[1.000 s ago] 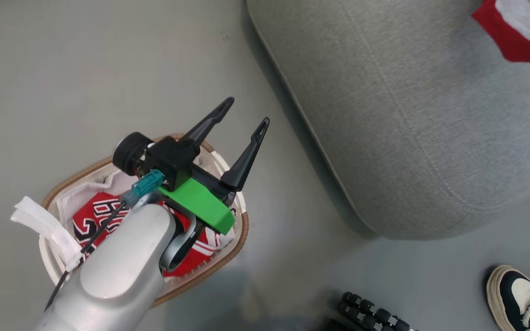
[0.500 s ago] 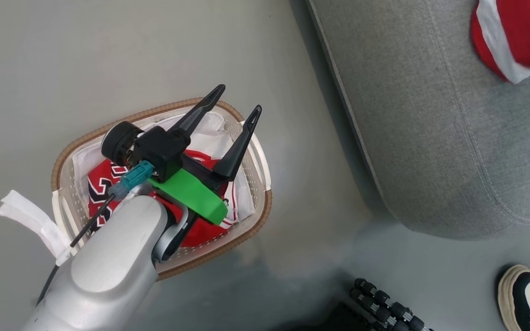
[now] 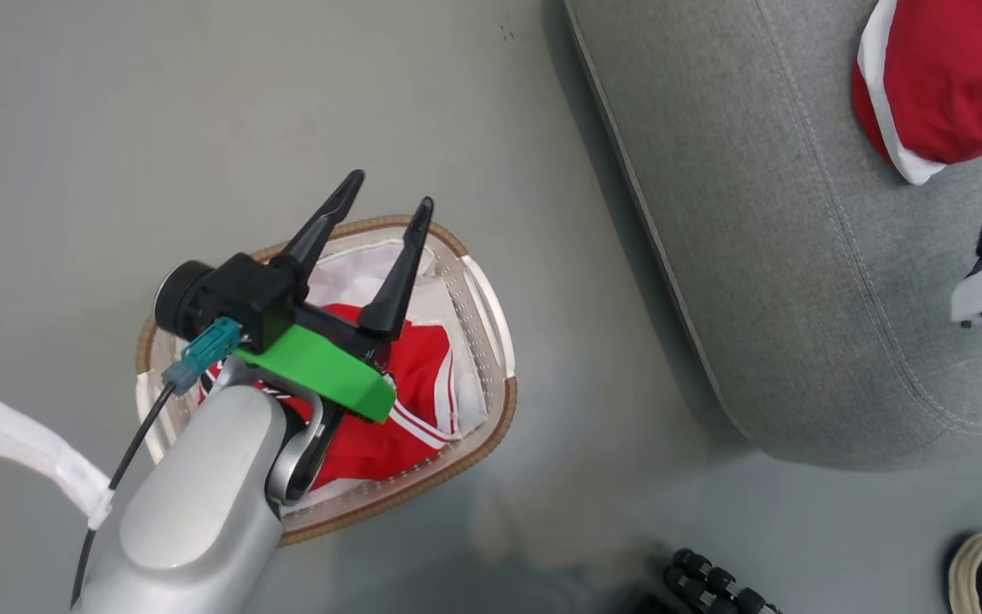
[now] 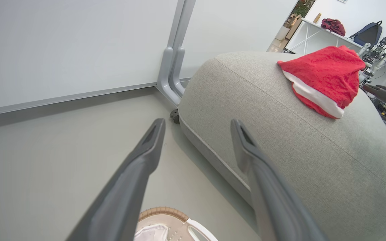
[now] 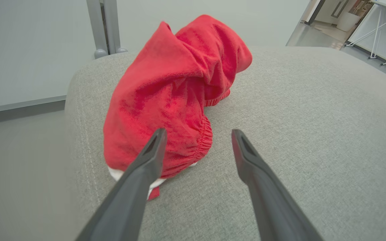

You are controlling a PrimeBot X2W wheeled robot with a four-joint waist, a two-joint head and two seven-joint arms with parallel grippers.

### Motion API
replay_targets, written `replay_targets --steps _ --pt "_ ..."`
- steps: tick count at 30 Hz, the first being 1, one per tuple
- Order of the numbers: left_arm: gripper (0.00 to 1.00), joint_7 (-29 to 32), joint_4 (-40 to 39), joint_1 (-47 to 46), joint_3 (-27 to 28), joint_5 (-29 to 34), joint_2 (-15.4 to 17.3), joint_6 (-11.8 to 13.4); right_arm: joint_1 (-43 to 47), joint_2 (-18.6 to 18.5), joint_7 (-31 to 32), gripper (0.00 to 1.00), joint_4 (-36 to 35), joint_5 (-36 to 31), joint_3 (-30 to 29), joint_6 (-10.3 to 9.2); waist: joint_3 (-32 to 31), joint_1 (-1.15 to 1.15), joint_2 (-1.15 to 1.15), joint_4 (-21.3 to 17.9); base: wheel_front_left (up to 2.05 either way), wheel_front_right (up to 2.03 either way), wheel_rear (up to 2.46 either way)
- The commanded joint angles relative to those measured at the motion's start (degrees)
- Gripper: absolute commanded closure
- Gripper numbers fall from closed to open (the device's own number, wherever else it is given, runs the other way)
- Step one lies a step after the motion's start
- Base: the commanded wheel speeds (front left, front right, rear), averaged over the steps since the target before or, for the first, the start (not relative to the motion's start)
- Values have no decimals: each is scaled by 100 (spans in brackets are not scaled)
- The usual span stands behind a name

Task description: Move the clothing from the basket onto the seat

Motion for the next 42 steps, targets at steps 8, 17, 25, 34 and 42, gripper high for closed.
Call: replay_targets --steps 8,17,25,34,42 --pt "0 1 -35 567 1057 331 -230 -1 467 337 -13 0 -464 232 609 -8 -622 0 0 531 0 0 0" --pt "0 2 154 980 2140 687 -547 -1 378 556 -13 0 -548 273 1443 -8 -1105 0 0 1182 0 0 0" --pt "0 2 322 1233 2787 1066 -728 -1 287 650 -13 0 -493 239 1997 -8 -1424 0 0 1579 0 0 0" --pt "0 2 464 1644 3232 1325 -908 -1 604 760 -13 0 -483 338 2107 -8 -1893 0 0 1741 0 0 0" --pt "0 1 400 2135 3530 1433 -1045 -1 1129 797 -13 0 -407 334 2156 -8 -2322 0 0 1699 0 0 0"
